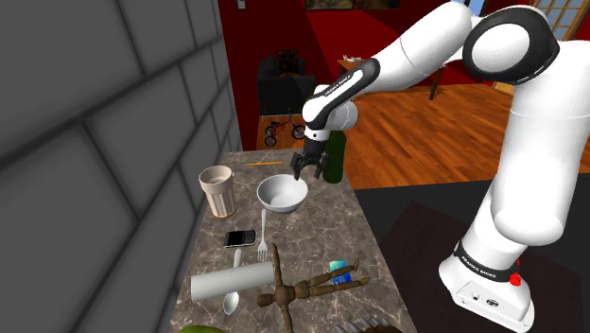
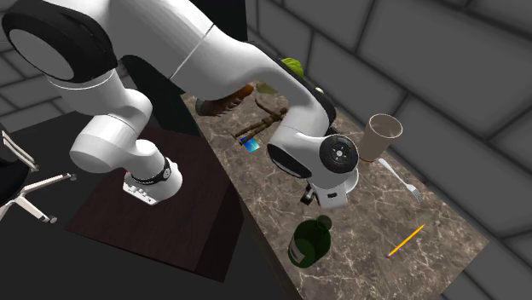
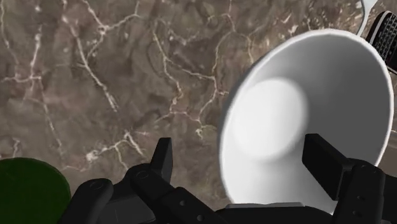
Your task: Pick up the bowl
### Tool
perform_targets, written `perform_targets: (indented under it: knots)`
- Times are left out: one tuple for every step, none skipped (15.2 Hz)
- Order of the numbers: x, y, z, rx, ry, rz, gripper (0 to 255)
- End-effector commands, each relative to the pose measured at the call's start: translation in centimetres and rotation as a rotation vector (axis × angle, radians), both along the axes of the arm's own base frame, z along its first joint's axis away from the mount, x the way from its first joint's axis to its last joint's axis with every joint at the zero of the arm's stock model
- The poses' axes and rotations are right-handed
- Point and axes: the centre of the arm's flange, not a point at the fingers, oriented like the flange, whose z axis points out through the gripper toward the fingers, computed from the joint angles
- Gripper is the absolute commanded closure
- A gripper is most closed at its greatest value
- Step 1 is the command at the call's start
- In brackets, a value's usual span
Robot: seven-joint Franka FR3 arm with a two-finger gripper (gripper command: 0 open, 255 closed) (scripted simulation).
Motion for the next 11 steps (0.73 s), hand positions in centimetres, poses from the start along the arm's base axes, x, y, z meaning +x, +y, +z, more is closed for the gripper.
perform_targets:
  knots:
    - [1.5, 0.2, -1.1, 0.015, -0.009, -0.011, 0]
    - [1.5, 0.2, -1.6, 0.015, -0.009, -0.011, 0]
    - [1.5, 0.2, -2.1, 0.015, -0.009, -0.011, 0]
    - [1.5, 0.2, -2.7, 0.015, -0.009, -0.011, 0]
    - [1.5, 0.2, -3.2, 0.015, -0.009, -0.011, 0]
    - [1.5, 0.2, -3.7, 0.015, -0.009, -0.011, 0]
    - [1.5, 0.2, -4.2, 0.015, -0.009, -0.011, 0]
    - [1.5, 0.2, -4.8, 0.015, -0.009, -0.011, 0]
    - [1.5, 0.2, -5.1, 0.015, -0.009, -0.011, 0]
    - [1.5, 0.2, -5.1, 0.015, -0.009, -0.011, 0]
    - [1.6, 0.3, -5.2, 0.015, -0.009, -0.011, 255]
